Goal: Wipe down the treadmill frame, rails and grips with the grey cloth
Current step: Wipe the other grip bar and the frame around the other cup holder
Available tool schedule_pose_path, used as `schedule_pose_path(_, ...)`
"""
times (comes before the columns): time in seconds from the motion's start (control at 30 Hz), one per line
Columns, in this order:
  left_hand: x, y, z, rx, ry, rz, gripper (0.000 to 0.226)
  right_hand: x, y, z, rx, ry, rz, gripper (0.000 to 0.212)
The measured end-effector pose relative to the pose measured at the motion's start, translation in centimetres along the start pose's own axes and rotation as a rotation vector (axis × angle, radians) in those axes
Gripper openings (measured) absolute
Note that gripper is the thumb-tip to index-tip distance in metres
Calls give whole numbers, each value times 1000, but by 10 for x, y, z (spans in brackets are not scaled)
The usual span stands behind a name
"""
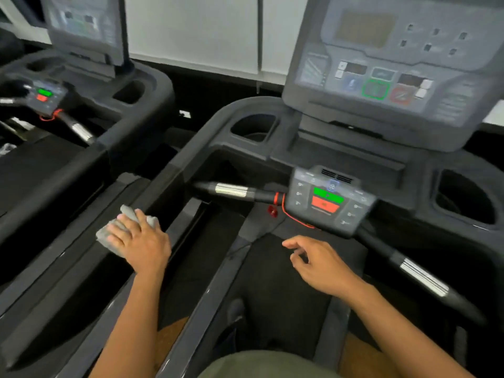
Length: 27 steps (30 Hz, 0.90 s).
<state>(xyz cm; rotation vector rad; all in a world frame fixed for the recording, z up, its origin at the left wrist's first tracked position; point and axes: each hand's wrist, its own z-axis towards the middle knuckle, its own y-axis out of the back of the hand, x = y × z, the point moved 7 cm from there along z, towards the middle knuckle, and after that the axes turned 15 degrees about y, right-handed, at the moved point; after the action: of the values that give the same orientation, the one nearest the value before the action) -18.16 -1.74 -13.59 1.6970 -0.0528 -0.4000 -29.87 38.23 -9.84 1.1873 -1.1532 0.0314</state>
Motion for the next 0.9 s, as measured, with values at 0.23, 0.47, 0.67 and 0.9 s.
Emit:
schedule_pose_path(0.23,-133,-13,-95,571,15,-606,63,-37,30,-63,-179,-161,59,27)
schedule_pose_path(0.47,-190,-13,-155,1118,125,-978,46,-57,38,-100,-285,-320,49,24)
schedule_pose_path(0.67,-253,5,-197,1283,-270,-709,48,-65,39,-116,-409,-463,85,25)
schedule_pose_path(0.9,-312,-22,-346,729,-1541,-369,58,-57,48,-165,-645,-624,91,25)
